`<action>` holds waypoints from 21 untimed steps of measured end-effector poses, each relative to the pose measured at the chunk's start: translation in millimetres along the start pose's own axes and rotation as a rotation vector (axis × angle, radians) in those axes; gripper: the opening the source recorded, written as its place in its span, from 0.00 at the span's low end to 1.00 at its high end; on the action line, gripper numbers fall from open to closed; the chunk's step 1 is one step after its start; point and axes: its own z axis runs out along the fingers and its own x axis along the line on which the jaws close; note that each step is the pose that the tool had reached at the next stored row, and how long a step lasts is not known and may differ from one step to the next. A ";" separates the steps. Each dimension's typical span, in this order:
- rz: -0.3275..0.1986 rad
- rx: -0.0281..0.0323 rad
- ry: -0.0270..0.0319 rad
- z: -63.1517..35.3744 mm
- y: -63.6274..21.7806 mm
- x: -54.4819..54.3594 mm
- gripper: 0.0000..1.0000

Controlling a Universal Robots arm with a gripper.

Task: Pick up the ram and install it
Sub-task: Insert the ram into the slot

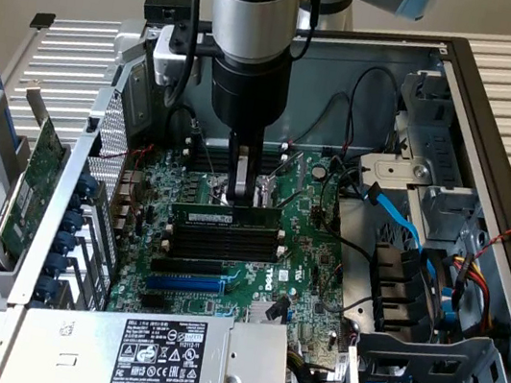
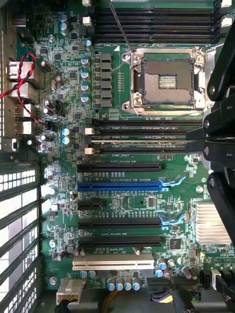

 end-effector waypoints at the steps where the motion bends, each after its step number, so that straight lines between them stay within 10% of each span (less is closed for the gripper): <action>1: 0.000 0.0000 -0.0003 0.1 0.0 0.1 0.13; 21: 0.000 0.0005 0.0108 8.6 0.2 0.6 0.13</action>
